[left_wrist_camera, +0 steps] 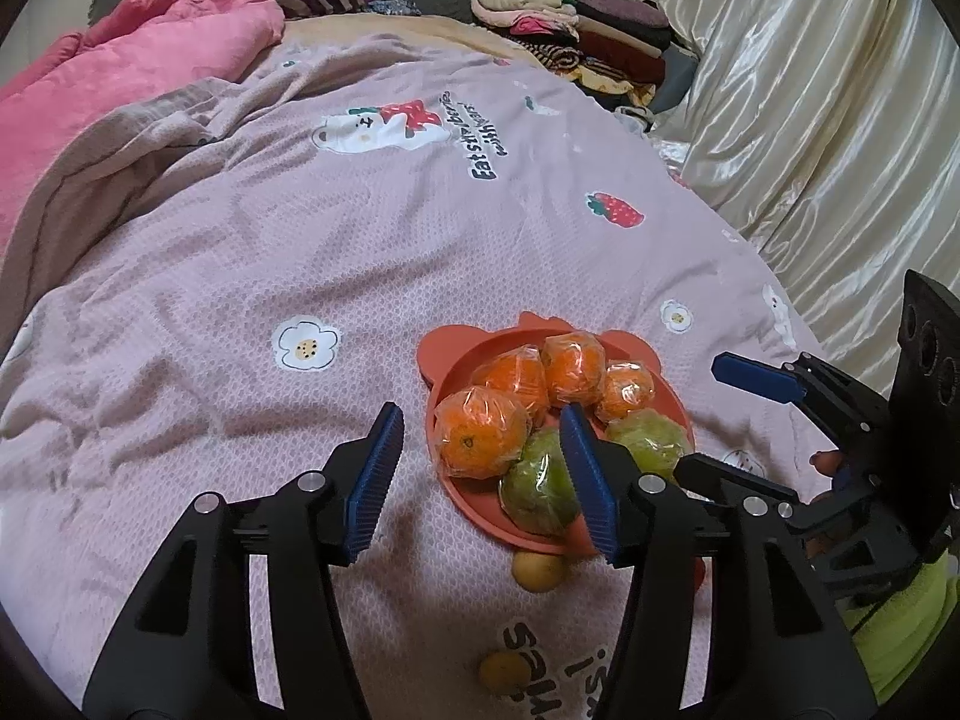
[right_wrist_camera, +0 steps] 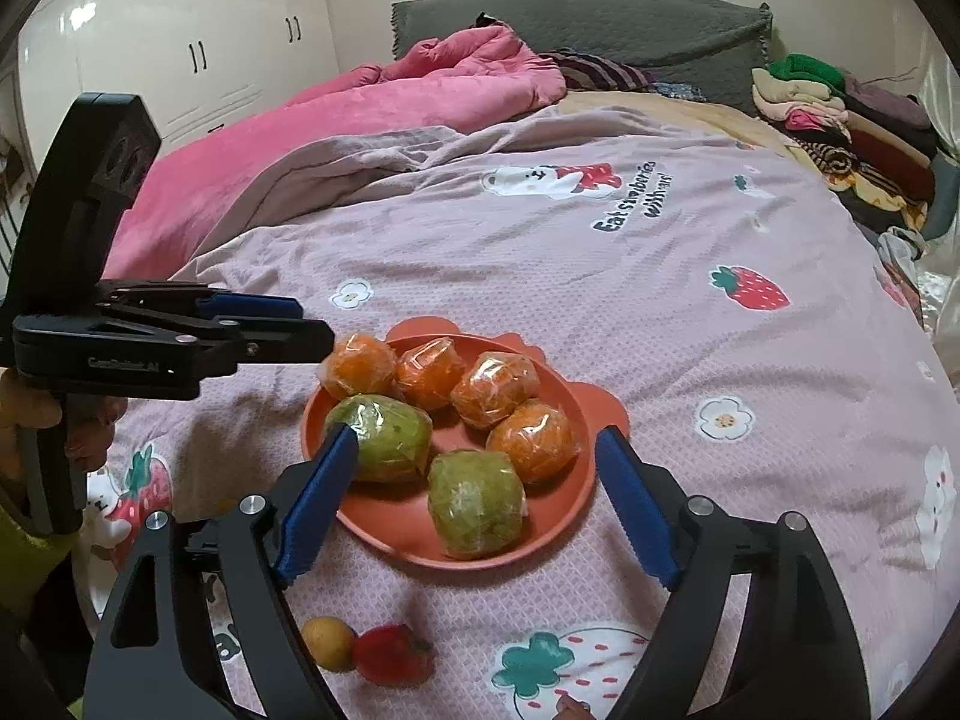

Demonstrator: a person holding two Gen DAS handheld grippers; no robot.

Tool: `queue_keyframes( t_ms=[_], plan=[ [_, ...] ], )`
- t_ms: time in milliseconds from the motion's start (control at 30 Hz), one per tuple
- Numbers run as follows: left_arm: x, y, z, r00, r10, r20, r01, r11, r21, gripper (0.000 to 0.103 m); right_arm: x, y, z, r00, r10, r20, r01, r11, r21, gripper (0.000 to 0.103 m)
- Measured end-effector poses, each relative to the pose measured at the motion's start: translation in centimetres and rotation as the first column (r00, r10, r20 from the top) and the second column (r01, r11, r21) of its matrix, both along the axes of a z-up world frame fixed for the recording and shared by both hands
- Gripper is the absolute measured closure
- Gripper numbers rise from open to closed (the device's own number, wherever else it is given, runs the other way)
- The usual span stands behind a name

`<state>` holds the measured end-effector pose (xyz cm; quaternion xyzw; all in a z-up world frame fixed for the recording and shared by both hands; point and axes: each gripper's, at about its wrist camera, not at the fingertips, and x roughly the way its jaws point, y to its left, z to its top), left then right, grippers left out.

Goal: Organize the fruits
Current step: 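Withdraw both open grippers from the plate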

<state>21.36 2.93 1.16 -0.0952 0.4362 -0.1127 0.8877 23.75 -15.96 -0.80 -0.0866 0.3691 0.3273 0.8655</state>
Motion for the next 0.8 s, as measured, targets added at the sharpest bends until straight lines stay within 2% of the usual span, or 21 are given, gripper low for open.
queue_keyframes(
  t_ms=[167,800],
  plan=[
    [-0.6,0.2,0.5,1.000,0.012,0.021,-0.012,1.000,-0.001,0.039,-0.2,-0.5,0.0,1.000,-0.015,-0.002,0.015,1.000,0.006,0.020],
    [-2.6,0.6,1.4,0.995,0.060,0.074,-0.063,0.997,0.046,0.017,-1.4,-2.2,0.7,0.998,-0.057,0.012,0.056,0.998,0.025,0.015]
  ],
)
